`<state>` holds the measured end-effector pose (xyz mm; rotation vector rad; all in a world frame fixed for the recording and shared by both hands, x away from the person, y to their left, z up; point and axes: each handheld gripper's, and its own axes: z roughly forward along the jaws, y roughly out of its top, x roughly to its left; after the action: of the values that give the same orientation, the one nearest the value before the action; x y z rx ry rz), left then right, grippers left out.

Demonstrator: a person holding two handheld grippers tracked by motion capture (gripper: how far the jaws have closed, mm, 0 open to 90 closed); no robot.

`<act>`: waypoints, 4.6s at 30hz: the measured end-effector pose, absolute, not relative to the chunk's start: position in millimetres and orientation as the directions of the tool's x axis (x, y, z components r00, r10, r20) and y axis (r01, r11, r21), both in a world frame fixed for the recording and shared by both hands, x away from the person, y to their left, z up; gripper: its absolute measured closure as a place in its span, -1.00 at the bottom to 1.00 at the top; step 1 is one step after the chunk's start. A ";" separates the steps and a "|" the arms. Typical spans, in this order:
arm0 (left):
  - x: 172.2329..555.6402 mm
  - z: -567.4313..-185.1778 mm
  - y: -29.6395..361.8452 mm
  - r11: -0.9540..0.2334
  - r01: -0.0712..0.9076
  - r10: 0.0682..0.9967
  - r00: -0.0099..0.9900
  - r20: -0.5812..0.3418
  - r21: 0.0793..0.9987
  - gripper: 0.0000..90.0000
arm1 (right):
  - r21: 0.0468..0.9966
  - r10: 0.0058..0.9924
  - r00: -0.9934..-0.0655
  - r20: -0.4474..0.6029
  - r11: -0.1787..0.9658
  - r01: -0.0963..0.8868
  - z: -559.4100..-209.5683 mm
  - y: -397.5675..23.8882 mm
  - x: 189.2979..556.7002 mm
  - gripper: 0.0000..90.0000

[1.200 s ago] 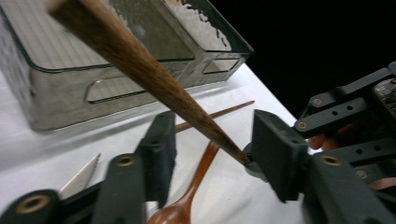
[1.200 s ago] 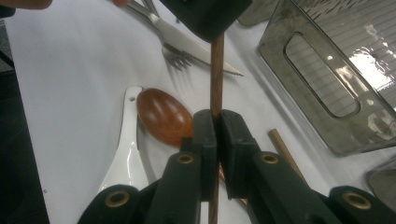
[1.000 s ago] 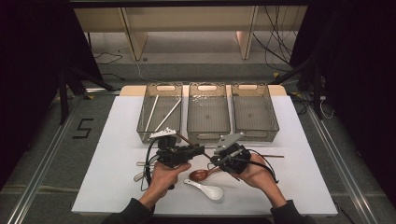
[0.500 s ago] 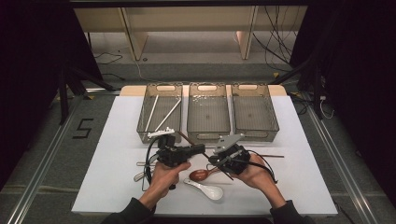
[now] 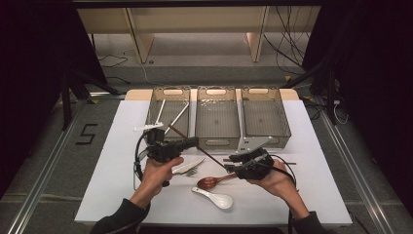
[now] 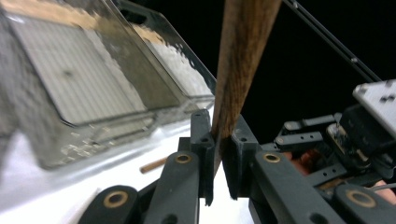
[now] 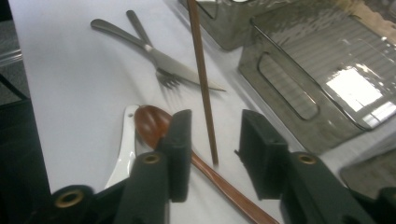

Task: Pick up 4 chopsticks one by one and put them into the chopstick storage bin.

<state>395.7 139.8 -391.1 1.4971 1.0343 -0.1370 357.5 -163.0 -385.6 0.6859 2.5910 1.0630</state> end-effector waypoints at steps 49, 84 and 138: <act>518.5 -360.6 227.5 0.132 0.749 0.743 0.359 -0.565 0.649 0.84 | 0.744 0.664 -0.747 -0.017 0.508 0.434 -405.2 -212.7 351.5 -0.27; 551.9 -395.4 188.2 0.105 0.814 0.845 0.230 -0.482 0.571 -0.08 | 0.740 0.663 -0.749 -0.007 0.507 0.442 -407.6 -216.4 351.5 -0.27; 379.5 -410.6 209.1 -0.045 0.581 0.720 0.583 -0.377 0.813 -0.61 | 0.500 0.659 -0.750 -0.053 0.668 0.551 -433.8 -234.3 421.8 -0.20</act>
<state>379.5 209.1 -410.6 1.7241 1.0822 0.1591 421.8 -234.3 -433.8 0.9788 2.6543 0.6842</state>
